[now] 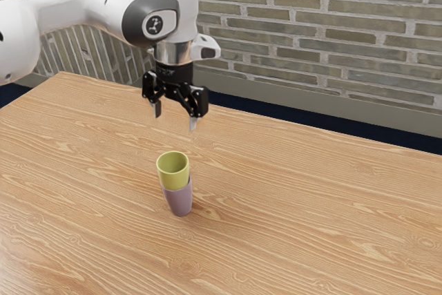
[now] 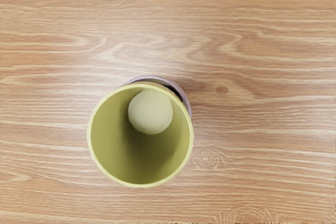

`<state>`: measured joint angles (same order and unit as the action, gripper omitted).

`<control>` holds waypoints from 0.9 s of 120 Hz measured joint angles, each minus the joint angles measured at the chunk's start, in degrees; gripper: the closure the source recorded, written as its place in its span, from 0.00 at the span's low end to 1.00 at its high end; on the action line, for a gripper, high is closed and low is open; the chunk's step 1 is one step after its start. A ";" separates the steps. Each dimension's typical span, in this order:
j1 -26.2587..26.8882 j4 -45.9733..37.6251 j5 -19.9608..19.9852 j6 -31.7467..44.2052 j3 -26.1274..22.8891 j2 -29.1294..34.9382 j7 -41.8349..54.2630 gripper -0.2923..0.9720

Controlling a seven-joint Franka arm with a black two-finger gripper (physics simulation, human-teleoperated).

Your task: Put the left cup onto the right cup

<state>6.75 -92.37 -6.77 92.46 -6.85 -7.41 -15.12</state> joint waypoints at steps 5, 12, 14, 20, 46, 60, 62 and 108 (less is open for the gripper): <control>-0.03 -0.09 0.10 -0.12 0.00 0.44 0.74 0.24; -0.14 -0.17 0.42 -0.28 0.00 0.87 1.82 0.24; -0.18 -0.19 0.53 -0.32 0.01 1.03 2.15 0.23; -0.28 -0.30 0.83 -0.52 0.09 1.43 3.09 0.23; -0.03 -0.37 1.39 -1.51 0.79 2.98 6.73 0.23; 0.08 -0.38 1.89 -1.89 0.85 3.41 8.52 0.23; 0.09 -0.38 1.98 -1.93 0.88 3.43 8.77 0.23; 0.04 -0.30 2.55 -1.78 2.94 4.06 13.32 0.23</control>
<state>6.79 -92.67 -4.22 90.68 -3.92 -3.35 -1.80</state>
